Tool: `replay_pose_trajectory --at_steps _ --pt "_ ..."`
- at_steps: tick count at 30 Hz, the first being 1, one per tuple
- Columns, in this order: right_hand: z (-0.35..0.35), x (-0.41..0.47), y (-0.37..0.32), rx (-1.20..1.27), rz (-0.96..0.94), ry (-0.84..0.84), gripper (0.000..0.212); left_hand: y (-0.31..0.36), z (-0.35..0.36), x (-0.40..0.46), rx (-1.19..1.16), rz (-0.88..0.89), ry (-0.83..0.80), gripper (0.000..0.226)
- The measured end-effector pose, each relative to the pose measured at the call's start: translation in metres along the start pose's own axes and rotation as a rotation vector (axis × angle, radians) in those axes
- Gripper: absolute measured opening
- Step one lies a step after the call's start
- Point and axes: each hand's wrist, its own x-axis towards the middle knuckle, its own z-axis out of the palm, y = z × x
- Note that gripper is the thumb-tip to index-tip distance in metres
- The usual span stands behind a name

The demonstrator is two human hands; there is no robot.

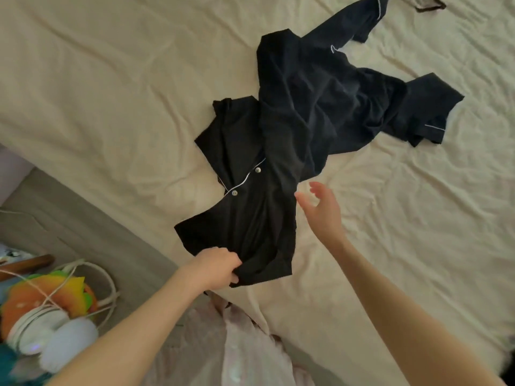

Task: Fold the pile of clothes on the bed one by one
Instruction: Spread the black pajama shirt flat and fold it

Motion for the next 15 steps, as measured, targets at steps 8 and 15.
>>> replay_pose_trajectory --at_steps 8,15 --pt "0.026 0.059 -0.029 0.239 0.221 -0.109 0.035 -0.003 -0.005 -0.008 -0.292 -0.004 -0.089 0.053" --pt "0.029 -0.029 -0.020 0.153 0.042 -0.306 0.041 0.001 -0.056 0.020 -1.233 -0.173 0.492 0.063"
